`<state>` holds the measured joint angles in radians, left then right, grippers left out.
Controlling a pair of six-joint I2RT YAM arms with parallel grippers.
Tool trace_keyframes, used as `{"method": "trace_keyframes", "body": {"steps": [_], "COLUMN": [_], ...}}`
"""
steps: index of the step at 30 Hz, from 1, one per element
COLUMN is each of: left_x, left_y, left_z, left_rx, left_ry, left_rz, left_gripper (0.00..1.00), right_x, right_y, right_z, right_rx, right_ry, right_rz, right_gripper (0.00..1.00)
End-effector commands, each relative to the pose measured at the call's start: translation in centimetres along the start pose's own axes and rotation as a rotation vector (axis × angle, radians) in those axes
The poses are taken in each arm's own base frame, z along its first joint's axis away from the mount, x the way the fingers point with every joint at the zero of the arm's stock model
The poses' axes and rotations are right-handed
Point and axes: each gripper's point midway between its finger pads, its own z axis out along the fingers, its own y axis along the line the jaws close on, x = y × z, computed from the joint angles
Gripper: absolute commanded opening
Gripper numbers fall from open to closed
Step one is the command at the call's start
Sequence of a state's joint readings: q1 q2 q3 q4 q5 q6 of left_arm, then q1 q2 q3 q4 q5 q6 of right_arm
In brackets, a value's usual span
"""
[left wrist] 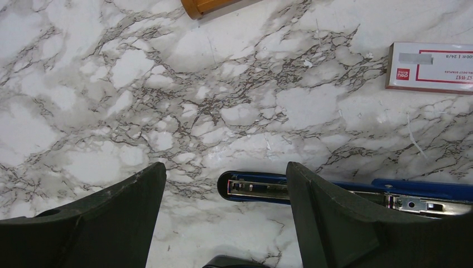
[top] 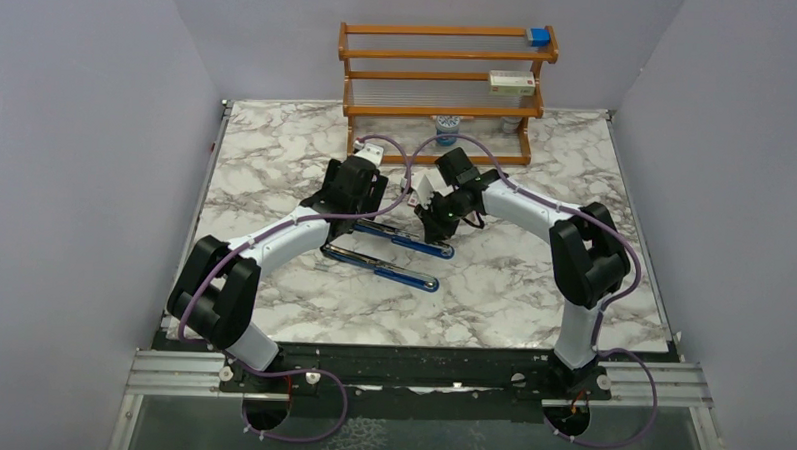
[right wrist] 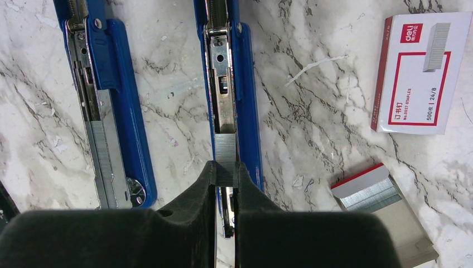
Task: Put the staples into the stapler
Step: Install the staple into the stapler.
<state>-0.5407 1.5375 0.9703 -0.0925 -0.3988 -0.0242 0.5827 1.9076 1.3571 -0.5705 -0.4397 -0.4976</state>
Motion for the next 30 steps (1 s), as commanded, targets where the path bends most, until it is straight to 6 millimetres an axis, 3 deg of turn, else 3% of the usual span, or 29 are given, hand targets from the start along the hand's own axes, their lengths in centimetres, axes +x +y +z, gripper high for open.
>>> {"method": "trace_keyframes", "body": {"steps": [1, 8, 30], "left_x": [-1.87, -1.81, -1.90], "left_y": [0.34, 0.26, 0.28], "left_z": [-0.57, -0.52, -0.54], "left_rx": [-0.021, -0.020, -0.020], "left_ry": [-0.049, -0.048, -0.050], "left_rz": [-0.009, -0.008, -0.008], "left_gripper": [0.82, 0.82, 0.82], "right_x": [1.82, 2.05, 1.24], "right_y": [0.20, 0.33, 0.63], "right_z": [0.99, 1.19, 0.86], "right_rx": [-0.021, -0.033, -0.047], "right_ry": [0.076, 0.087, 0.052], "right_rz": [0.015, 0.021, 0.001], "right_gripper": [0.03, 0.04, 0.21]}}
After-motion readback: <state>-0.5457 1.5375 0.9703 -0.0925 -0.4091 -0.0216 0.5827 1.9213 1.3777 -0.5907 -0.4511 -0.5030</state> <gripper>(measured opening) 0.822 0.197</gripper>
